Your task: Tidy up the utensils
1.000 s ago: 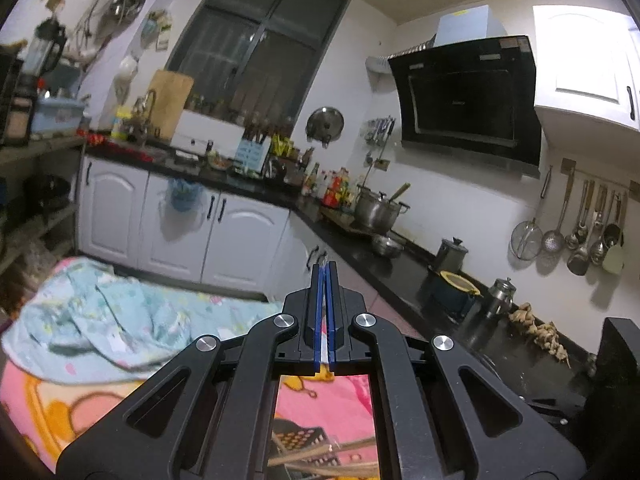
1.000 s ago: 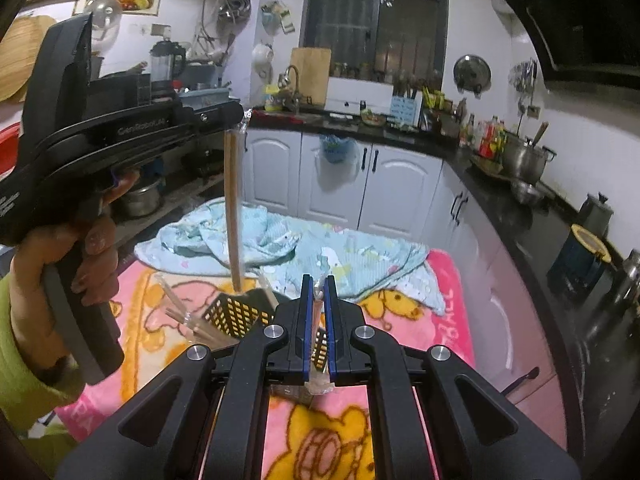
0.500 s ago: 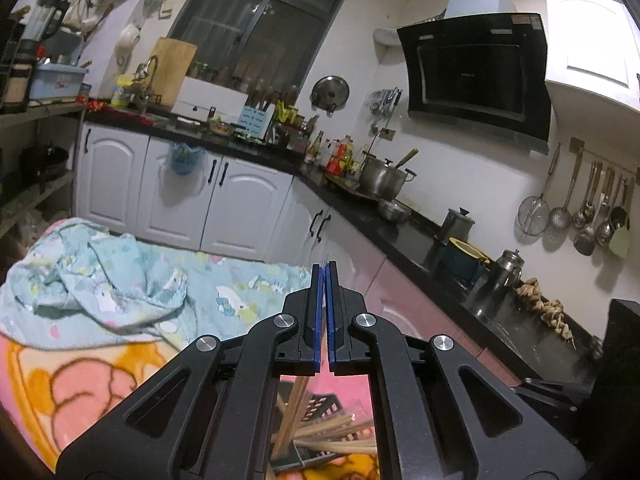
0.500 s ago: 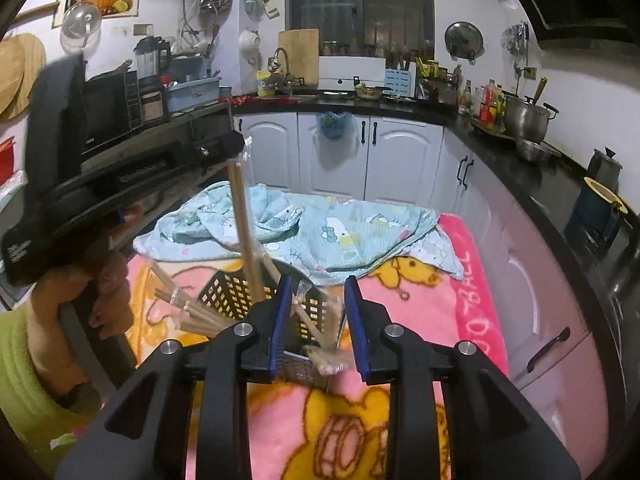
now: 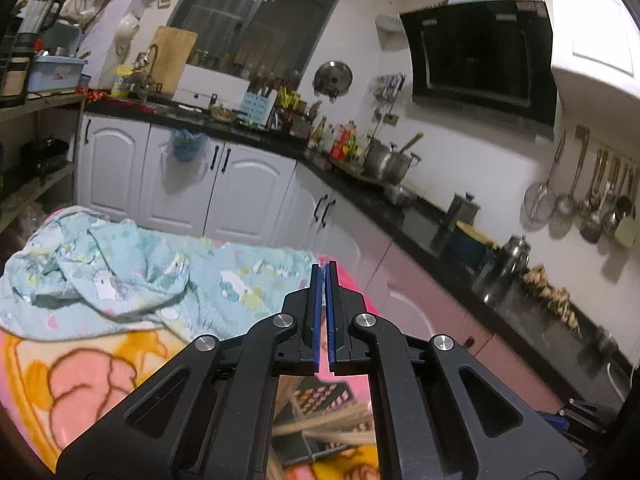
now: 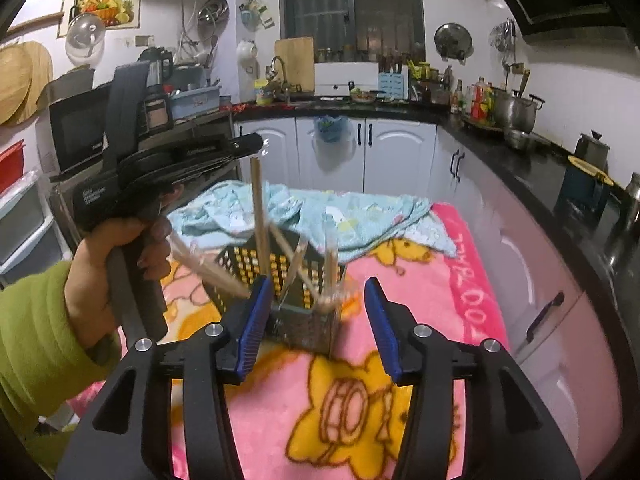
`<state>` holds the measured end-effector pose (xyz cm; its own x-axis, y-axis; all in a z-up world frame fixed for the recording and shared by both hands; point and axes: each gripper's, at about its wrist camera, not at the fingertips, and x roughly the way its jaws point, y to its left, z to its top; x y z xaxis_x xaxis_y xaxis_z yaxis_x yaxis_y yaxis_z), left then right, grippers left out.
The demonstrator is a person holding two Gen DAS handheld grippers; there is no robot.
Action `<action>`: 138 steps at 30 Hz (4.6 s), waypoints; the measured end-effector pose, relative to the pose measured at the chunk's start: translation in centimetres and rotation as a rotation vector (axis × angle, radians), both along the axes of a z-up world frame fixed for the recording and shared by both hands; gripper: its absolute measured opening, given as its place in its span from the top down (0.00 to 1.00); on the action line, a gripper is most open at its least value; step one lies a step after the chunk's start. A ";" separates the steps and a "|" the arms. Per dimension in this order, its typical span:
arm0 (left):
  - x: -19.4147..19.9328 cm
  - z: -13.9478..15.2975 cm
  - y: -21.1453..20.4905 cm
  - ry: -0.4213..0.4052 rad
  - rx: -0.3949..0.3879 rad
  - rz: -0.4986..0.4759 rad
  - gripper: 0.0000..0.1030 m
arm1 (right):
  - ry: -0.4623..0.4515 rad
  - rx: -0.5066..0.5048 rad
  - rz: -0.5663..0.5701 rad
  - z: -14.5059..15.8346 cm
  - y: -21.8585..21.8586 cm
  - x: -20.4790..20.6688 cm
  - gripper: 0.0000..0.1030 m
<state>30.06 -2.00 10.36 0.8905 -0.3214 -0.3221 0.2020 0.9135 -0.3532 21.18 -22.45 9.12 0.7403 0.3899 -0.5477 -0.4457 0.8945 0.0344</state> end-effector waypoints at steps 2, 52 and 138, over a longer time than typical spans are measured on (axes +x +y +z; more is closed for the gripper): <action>0.0 -0.7 0.2 0.031 0.007 0.000 0.98 | 0.014 0.004 0.004 -0.7 -0.1 -0.2 0.51; -23.0 -11.0 0.6 0.226 0.208 0.133 0.10 | -0.106 -0.028 -0.045 -8.5 -1.1 -13.6 0.06; -25.7 -9.6 0.6 0.037 0.236 0.258 0.10 | -0.355 0.094 -0.136 -7.9 -1.8 -17.1 0.06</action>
<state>4.32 -1.42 0.76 0.9190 -0.0001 -0.3944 -0.0553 0.9901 -0.1290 4.11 -24.23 1.23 0.9256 0.3117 -0.2146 -0.3224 0.9465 -0.0156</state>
